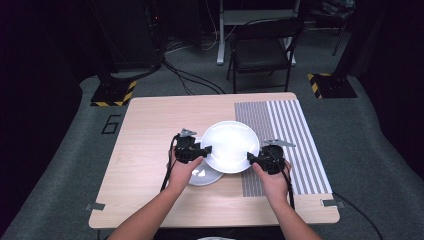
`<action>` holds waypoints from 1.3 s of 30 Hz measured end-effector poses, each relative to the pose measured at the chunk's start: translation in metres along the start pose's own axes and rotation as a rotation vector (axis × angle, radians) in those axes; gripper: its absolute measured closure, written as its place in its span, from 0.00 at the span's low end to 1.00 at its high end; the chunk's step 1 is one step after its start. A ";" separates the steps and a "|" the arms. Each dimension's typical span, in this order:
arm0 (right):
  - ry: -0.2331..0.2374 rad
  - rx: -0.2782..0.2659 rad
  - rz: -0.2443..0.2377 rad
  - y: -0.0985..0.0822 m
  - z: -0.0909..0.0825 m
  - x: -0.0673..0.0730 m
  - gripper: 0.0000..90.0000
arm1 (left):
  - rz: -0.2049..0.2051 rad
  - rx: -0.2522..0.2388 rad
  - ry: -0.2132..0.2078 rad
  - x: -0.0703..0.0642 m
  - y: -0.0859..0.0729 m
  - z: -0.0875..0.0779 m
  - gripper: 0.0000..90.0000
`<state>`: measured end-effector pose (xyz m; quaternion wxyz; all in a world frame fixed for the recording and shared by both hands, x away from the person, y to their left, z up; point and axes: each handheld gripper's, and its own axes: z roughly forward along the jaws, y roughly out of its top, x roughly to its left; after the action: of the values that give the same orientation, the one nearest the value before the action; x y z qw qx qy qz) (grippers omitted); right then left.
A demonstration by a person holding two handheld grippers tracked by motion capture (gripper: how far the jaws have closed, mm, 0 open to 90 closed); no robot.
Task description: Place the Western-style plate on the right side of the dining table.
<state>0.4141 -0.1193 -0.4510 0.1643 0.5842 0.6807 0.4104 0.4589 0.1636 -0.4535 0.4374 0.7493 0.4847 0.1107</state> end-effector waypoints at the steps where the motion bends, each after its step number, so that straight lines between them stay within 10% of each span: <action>1: -0.001 0.002 0.007 0.000 -0.001 -0.001 0.56 | 0.004 0.003 -0.003 0.000 0.000 0.001 0.57; 39: -0.101 -0.042 0.074 -0.013 -0.034 -0.031 0.56 | 0.069 0.041 -0.097 -0.035 0.015 0.034 0.57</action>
<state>0.3898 -0.1604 -0.4483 0.1950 0.6254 0.6407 0.4004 0.4708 0.1135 -0.4534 0.4407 0.7789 0.4391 0.0793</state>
